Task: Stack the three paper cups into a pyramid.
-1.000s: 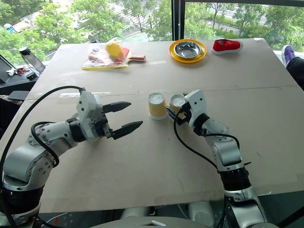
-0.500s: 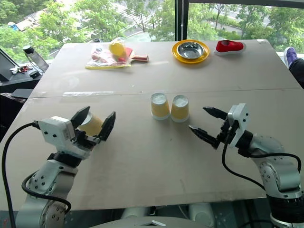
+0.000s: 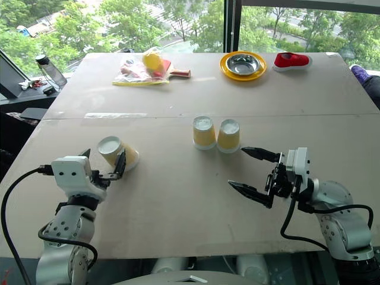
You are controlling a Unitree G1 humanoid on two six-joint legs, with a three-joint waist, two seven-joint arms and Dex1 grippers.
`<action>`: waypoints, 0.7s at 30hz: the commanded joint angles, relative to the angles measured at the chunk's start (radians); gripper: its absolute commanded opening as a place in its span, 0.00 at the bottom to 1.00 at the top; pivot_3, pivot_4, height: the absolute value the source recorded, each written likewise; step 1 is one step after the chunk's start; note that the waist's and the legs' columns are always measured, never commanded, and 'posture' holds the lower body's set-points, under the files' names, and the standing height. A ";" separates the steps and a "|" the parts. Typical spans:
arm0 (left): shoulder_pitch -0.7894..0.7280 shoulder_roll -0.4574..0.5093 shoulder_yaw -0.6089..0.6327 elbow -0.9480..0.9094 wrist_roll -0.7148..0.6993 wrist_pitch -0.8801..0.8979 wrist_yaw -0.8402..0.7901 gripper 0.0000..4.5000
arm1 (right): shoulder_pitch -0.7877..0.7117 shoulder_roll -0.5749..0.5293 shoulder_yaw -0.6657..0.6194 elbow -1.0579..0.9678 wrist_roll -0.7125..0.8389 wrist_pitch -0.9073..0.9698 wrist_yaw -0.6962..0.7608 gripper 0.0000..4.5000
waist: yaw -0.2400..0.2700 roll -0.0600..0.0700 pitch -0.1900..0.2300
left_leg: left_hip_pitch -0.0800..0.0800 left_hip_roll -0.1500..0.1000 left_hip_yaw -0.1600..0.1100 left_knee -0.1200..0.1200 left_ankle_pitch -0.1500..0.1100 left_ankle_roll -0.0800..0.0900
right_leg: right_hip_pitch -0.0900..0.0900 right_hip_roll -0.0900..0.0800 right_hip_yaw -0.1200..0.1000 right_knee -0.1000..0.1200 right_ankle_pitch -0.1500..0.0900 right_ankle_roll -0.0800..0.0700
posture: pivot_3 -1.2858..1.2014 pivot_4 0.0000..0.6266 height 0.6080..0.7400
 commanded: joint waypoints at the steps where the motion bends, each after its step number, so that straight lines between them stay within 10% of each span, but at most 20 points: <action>1: -0.025 0.023 0.020 0.025 -0.009 -0.041 -0.024 1.00 | 0.006 0.009 0.003 -0.021 0.014 -0.025 0.001 0.99 | 0.000 0.000 0.000 | 0.000 0.000 0.000 0.000 0.000 0.000 | 0.000 0.000 0.000 0.000 0.000 0.000 | 0.52 0.24 1.00; 9: -0.101 0.054 0.019 0.150 -0.009 -0.095 -0.063 1.00 | 0.012 0.022 0.010 -0.037 0.023 -0.033 -0.013 0.99 | 0.000 0.000 0.000 | 0.000 0.000 0.000 0.000 0.000 0.000 | 0.000 -0.001 0.000 0.000 0.000 0.000 | 0.52 0.24 1.00; 15: -0.120 0.061 0.032 0.178 -0.017 -0.111 -0.072 0.54 | 0.017 0.021 0.011 -0.043 0.034 -0.035 -0.014 1.00 | 0.000 0.000 0.000 | 0.000 0.001 0.000 0.000 0.000 0.000 | 0.000 -0.001 0.000 0.000 0.000 0.000 | 0.52 0.24 1.00; 21: -0.155 0.104 0.019 0.175 -0.010 -0.122 -0.106 0.53 | 0.022 0.021 0.005 -0.043 0.041 -0.038 -0.019 1.00 | 0.000 0.000 0.000 | 0.000 0.001 0.000 0.000 0.000 0.000 | 0.000 -0.001 -0.001 0.000 0.000 0.000 | 0.52 0.24 1.00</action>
